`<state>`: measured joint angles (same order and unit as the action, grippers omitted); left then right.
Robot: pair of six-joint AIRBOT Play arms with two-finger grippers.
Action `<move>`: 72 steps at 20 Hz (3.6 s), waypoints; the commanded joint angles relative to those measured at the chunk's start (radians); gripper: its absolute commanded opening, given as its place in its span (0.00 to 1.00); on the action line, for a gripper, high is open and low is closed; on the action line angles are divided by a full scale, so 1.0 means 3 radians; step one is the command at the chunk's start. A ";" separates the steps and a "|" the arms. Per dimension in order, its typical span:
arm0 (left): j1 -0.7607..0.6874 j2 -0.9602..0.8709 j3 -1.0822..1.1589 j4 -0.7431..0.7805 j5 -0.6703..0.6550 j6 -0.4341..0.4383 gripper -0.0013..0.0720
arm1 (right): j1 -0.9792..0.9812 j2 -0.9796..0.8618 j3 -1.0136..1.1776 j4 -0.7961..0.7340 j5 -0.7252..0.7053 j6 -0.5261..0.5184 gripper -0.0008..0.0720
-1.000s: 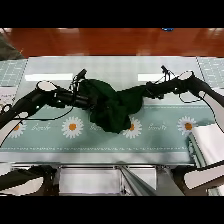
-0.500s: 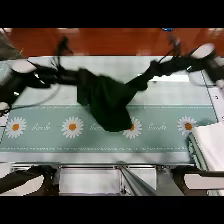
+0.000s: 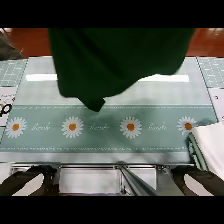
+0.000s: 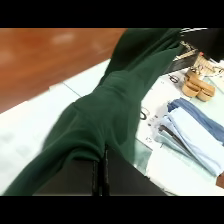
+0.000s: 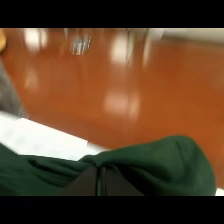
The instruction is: Fold the shirts.
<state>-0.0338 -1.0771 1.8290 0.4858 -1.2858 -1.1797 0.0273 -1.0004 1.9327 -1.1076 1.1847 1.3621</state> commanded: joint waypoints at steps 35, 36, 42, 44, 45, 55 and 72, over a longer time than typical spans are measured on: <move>-0.0135 -0.1834 -0.0992 0.1405 0.0514 -0.0430 0.71 | -0.0211 -0.2360 -0.0813 0.0465 0.0268 0.0596 0.58; 0.0038 -0.1822 -0.0994 0.1563 0.0158 -0.0556 0.71 | -0.0322 -0.2350 -0.0813 0.0413 0.0512 0.0680 0.58; 0.1033 -0.0989 -0.2117 0.1645 0.0107 -0.0501 0.71 | -0.0936 -0.1462 -0.1492 -0.0510 0.1161 0.0710 0.58; 0.1301 -0.0540 -0.2875 0.1587 0.0390 -0.0278 0.71 | -0.1177 -0.0894 -0.2294 -0.0463 0.0816 0.0679 0.58; 0.1445 -0.0383 -0.3215 0.1432 0.0460 -0.0239 0.71 | -0.1294 -0.0589 -0.2770 -0.0317 0.0572 0.0608 0.58; 0.2438 -0.0418 -0.4331 0.0731 -0.0338 0.0055 0.71 | -0.1619 0.0539 -0.4699 0.0699 0.0384 -0.0216 0.58; 0.1027 -0.1041 -0.4110 0.0838 0.0220 -0.0170 0.04 | -0.1761 0.0538 -0.4669 0.0682 -0.0187 -0.0097 0.57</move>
<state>0.3481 -1.3827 0.5655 0.7330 -1.2427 -1.2339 -0.4736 -0.8394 0.5266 -0.8845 1.2011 1.2995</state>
